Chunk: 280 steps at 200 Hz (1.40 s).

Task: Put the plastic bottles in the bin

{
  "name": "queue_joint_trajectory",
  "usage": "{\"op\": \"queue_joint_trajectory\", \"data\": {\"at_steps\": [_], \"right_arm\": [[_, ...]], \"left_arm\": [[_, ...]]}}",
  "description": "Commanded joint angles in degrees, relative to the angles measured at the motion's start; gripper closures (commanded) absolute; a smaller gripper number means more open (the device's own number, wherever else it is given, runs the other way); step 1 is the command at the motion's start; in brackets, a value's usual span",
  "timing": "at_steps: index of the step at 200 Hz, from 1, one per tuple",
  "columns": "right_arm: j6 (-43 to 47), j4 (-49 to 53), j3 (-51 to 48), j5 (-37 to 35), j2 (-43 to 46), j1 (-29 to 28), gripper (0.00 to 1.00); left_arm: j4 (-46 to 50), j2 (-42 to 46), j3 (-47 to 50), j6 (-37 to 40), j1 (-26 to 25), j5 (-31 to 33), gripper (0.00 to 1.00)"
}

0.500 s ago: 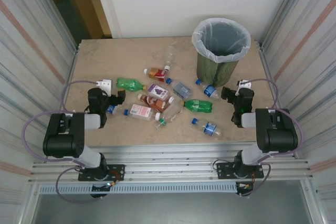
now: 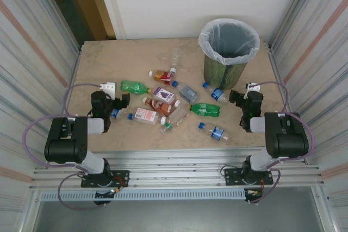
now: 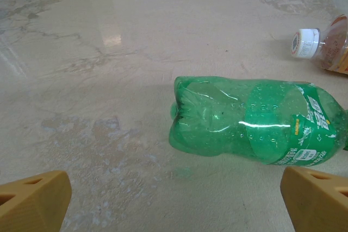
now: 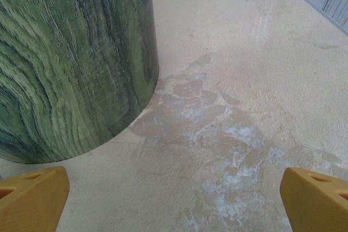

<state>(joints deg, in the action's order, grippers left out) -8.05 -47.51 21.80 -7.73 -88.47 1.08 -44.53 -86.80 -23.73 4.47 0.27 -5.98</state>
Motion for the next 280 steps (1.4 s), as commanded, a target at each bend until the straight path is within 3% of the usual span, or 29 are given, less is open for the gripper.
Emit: {"op": "queue_joint_trajectory", "data": {"at_steps": [1,105,157,219,247,280], "right_arm": [[1.37,0.04,0.83,-1.06,0.23,-0.12,0.02],[1.31,0.04,0.71,-1.07,0.22,-0.04,0.02],[1.45,0.86,0.97,2.39,0.71,1.02,0.02],[-0.4,7.99,2.27,0.56,6.35,1.9,0.02],[-1.03,13.95,3.46,-1.54,11.66,1.84,0.02],[-2.41,24.75,5.64,-3.75,21.69,1.82,0.02]], "left_arm": [[-0.21,0.12,-0.09,-0.25,-0.28,0.12,0.01],[-0.21,0.14,-0.09,-0.25,-0.27,0.13,0.01],[-0.21,0.15,-0.06,-0.17,-0.28,0.16,0.01],[-0.19,0.53,-0.08,-1.19,0.23,0.37,0.01],[1.86,5.94,1.19,-2.9,1.05,2.37,0.01],[10.96,17.52,1.48,-8.17,1.01,11.76,0.01]]}}
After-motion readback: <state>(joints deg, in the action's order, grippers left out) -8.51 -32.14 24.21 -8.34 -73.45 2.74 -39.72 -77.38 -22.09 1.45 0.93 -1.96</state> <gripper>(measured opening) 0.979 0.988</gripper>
